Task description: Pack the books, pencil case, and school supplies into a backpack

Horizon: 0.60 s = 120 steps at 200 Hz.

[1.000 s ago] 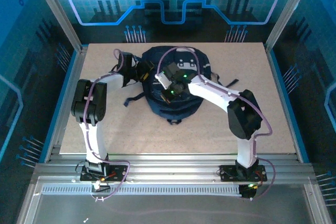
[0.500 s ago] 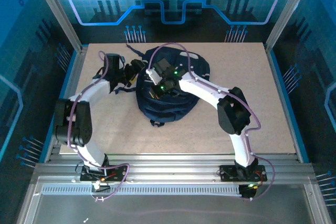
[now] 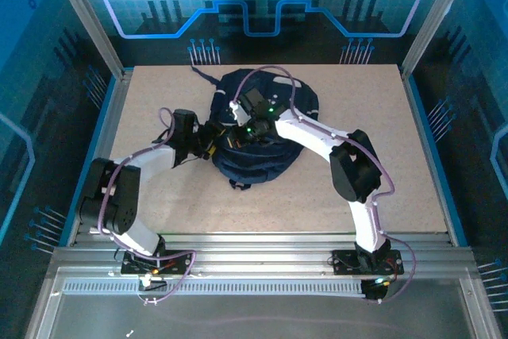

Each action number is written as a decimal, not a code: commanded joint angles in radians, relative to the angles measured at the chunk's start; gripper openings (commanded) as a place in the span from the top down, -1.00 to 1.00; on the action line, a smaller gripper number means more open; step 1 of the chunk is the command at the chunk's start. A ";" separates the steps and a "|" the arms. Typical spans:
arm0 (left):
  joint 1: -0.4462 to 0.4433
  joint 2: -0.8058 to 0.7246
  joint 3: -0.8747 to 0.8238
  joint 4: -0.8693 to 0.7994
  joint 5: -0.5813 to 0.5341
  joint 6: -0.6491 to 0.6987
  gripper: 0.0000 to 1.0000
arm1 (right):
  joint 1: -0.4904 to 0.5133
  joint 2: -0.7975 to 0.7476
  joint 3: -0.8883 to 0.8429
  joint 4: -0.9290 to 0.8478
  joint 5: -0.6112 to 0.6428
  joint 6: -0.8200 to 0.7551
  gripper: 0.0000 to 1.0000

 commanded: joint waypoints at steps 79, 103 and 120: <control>0.005 0.076 -0.016 0.214 -0.099 -0.057 1.00 | -0.053 -0.220 -0.260 -0.187 0.106 -0.080 1.00; 0.024 0.074 -0.019 0.207 -0.099 -0.045 1.00 | -0.096 -0.250 -0.286 -0.257 0.198 -0.107 1.00; 0.034 0.071 -0.022 0.201 -0.095 -0.038 1.00 | -0.115 -0.258 -0.278 -0.312 0.274 -0.139 1.00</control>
